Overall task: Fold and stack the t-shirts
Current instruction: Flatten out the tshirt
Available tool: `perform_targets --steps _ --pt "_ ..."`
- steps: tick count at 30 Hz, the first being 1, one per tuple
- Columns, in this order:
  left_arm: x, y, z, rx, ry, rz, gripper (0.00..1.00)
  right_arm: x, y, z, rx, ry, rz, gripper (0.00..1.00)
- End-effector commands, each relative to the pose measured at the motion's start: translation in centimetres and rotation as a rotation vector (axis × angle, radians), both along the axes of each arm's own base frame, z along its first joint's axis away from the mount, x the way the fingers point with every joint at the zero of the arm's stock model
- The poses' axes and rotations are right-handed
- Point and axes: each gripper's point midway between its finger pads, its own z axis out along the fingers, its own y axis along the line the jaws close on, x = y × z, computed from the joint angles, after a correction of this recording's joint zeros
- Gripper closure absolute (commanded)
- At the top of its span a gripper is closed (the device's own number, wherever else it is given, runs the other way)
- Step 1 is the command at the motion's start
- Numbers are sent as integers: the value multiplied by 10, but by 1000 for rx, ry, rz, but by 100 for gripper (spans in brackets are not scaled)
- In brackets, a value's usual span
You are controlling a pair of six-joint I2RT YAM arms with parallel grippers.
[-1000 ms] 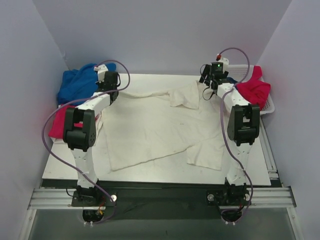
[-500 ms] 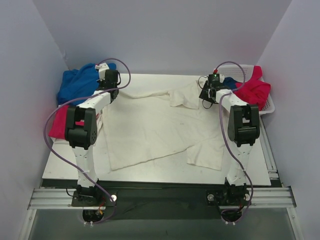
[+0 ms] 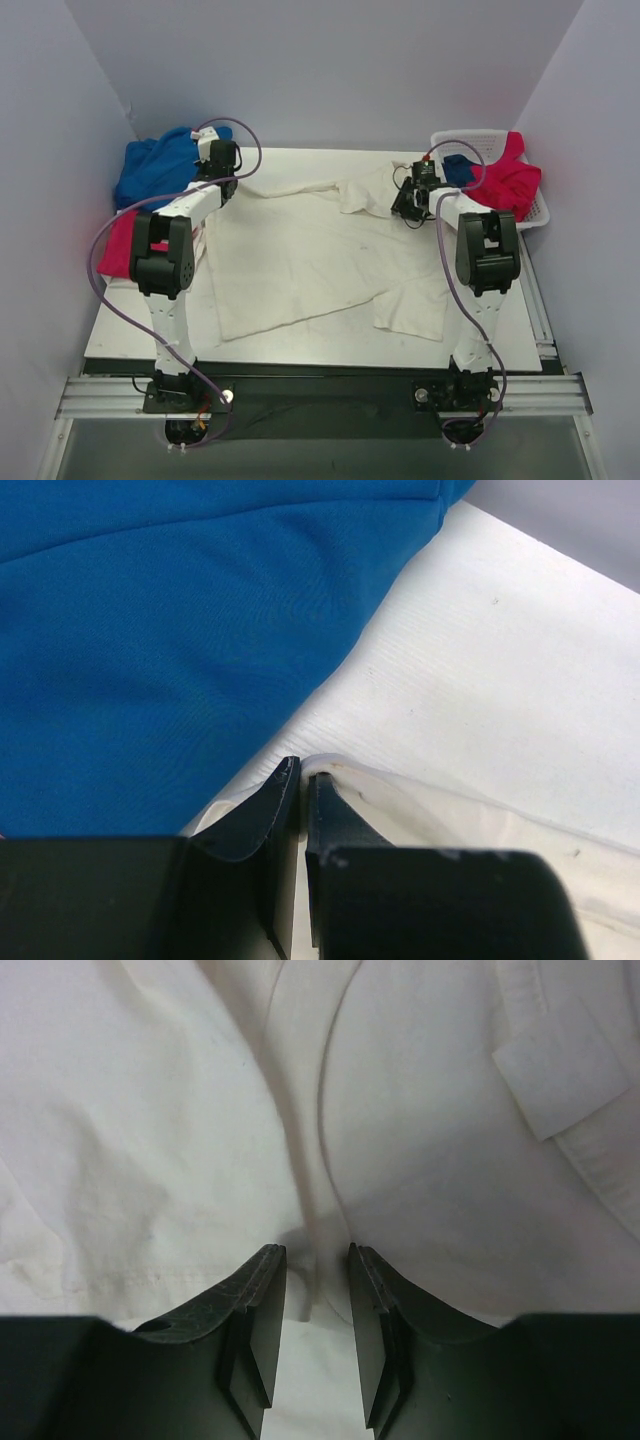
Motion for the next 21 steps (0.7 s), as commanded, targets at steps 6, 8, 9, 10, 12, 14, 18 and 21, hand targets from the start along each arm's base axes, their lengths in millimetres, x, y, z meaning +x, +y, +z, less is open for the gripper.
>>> perform_targets --steps 6,8,9,10,12,14,18,21 --pt "3 1 18 -26 -53 -1 100 -9 17 27 -26 -43 19 68" --pt "1 1 17 -24 -48 -1 100 -9 20 36 -56 -64 33 68" --pt "1 2 17 -23 -48 1 100 -9 19 38 -75 -71 32 68" --pt "0 1 16 -24 -46 -2 100 -8 17 41 -111 -81 23 68" --pt "0 1 16 -24 -46 -2 100 -7 12 47 -173 -95 10 68" --pt "0 1 16 -28 -48 -3 100 -8 14 53 -215 -103 15 68" --pt "-2 0 16 -30 -46 -7 100 -7 6 61 -326 -105 8 68" --pt "-2 1 16 -31 -47 -7 100 -6 5 62 -349 -100 5 67"
